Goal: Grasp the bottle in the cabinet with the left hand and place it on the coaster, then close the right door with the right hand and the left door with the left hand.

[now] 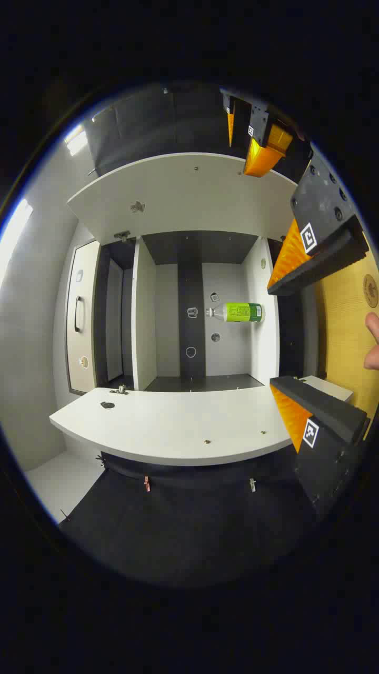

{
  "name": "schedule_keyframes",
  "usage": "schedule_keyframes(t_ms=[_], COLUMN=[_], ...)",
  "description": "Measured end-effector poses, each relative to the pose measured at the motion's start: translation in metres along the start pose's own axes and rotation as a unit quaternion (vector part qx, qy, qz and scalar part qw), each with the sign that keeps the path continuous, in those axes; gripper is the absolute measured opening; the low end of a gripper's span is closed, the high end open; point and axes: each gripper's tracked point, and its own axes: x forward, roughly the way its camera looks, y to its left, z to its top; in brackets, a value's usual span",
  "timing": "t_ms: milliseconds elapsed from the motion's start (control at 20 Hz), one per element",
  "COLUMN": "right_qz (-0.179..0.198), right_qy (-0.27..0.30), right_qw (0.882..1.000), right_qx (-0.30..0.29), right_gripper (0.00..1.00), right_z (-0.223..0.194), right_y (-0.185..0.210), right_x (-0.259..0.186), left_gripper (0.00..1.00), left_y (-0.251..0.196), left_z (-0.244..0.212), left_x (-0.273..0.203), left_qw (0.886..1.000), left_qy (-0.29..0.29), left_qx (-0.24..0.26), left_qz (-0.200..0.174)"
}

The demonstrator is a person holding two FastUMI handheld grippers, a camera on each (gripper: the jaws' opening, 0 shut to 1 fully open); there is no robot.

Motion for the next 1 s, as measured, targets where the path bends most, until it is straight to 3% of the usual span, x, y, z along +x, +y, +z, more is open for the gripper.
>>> schedule_keyframes(t_ms=[1000], right_qz=[0.012], right_qy=[-0.01], right_qw=[1.0], right_qx=[-0.002], right_gripper=[0.98], right_z=[0.007], right_y=[0.013], right_x=[0.005], left_gripper=[0.98], left_y=[0.006], left_z=[-0.006], left_x=[0.006], left_qw=[1.0], left_qy=[0.008], left_qx=[-0.003], left_qz=[0.007])
